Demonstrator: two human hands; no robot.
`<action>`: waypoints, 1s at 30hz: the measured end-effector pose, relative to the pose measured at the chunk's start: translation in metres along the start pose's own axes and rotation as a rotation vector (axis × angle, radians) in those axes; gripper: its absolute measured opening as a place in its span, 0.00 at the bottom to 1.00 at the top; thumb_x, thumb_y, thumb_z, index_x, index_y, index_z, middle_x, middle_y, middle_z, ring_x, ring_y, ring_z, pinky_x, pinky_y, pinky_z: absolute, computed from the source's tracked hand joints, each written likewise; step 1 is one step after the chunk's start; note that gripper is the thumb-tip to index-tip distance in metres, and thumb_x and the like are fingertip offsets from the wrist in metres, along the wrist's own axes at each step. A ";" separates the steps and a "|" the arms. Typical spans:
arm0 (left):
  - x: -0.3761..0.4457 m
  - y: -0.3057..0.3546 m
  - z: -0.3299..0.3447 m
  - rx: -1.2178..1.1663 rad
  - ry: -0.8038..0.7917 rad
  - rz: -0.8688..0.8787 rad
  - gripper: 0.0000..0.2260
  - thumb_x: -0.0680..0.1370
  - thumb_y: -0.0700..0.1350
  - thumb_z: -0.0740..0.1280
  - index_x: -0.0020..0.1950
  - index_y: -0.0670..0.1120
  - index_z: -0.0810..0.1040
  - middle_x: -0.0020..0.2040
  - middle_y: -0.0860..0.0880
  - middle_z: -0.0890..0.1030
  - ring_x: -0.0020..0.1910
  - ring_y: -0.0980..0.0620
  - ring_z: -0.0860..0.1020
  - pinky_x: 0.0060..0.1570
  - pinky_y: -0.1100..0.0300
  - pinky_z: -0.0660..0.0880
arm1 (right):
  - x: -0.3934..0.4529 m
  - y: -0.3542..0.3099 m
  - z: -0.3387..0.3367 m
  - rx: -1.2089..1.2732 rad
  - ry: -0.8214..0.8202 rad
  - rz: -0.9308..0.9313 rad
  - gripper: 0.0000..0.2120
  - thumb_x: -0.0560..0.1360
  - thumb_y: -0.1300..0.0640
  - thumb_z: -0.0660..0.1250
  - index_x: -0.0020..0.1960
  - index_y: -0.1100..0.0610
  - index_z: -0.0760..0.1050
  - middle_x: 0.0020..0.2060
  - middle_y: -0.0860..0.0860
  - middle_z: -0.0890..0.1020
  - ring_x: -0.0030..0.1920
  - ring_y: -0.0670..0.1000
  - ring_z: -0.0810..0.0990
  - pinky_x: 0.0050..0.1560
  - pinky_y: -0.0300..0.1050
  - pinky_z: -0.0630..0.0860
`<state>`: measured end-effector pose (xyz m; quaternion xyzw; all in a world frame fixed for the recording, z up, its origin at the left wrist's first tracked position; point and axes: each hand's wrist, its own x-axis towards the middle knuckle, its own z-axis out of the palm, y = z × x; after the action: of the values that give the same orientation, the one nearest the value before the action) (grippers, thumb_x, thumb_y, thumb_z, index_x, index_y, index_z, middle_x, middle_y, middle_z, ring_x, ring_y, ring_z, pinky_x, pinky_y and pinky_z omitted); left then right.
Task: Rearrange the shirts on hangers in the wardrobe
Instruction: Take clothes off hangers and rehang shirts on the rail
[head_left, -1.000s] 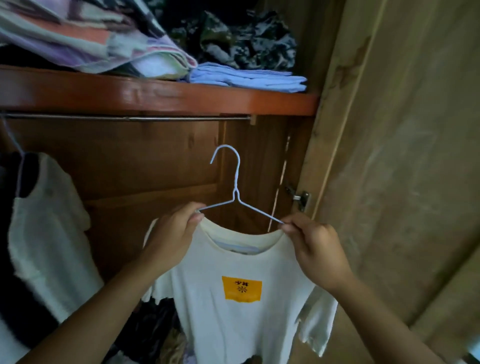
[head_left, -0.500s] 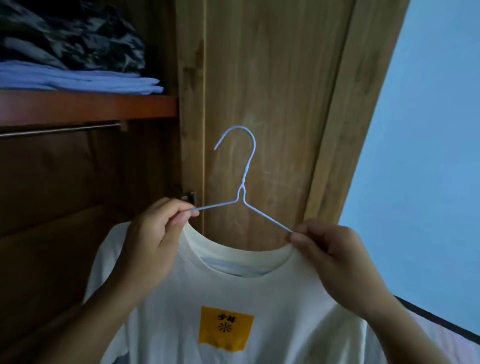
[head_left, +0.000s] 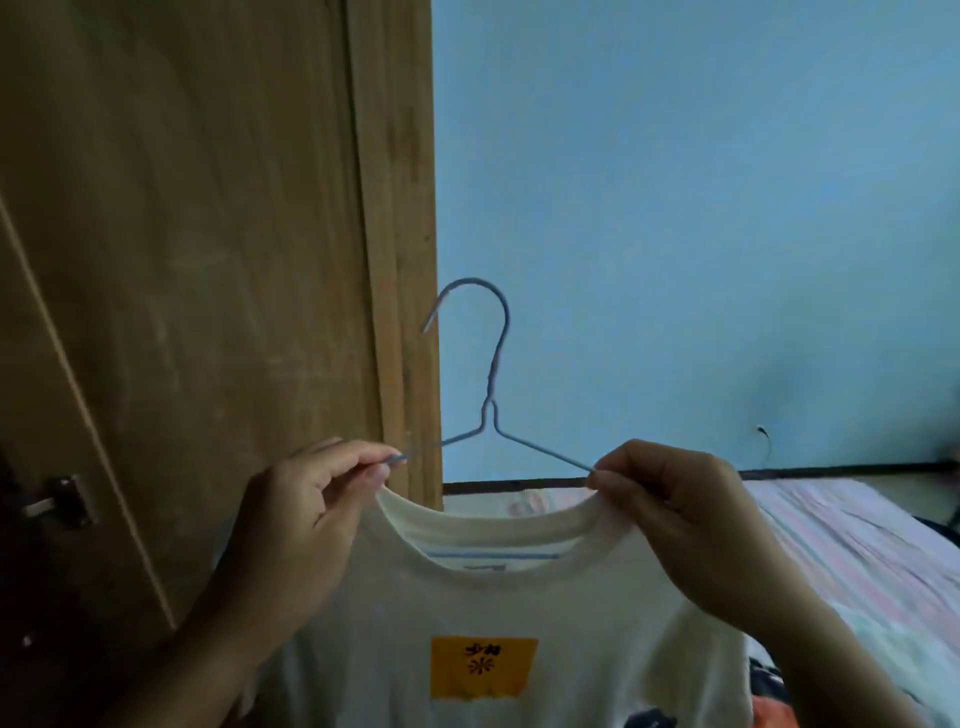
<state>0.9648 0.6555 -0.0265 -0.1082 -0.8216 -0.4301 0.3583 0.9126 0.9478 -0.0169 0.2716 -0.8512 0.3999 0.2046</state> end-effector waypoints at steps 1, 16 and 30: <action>0.002 0.001 0.006 -0.029 -0.033 0.007 0.13 0.77 0.39 0.69 0.48 0.59 0.82 0.45 0.62 0.84 0.47 0.62 0.82 0.45 0.73 0.74 | -0.009 -0.001 -0.005 -0.044 0.027 0.026 0.08 0.77 0.55 0.70 0.40 0.46 0.80 0.34 0.42 0.82 0.36 0.43 0.80 0.36 0.36 0.73; -0.016 0.033 0.129 -0.346 -0.523 0.118 0.09 0.75 0.46 0.69 0.47 0.61 0.82 0.45 0.64 0.83 0.48 0.64 0.82 0.44 0.75 0.75 | -0.158 0.001 -0.076 -0.313 0.185 0.481 0.09 0.77 0.58 0.71 0.43 0.45 0.82 0.37 0.38 0.83 0.42 0.41 0.81 0.44 0.33 0.74; -0.058 0.051 0.359 -0.277 -0.989 0.048 0.07 0.77 0.40 0.71 0.51 0.50 0.86 0.43 0.57 0.85 0.43 0.63 0.81 0.47 0.65 0.78 | -0.254 0.127 -0.127 -0.430 0.184 0.932 0.09 0.76 0.58 0.71 0.41 0.46 0.82 0.34 0.41 0.81 0.39 0.39 0.78 0.39 0.32 0.72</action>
<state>0.8530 0.9752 -0.1681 -0.3639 -0.8254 -0.4238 -0.0811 1.0451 1.1918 -0.1566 -0.2208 -0.9231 0.2868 0.1299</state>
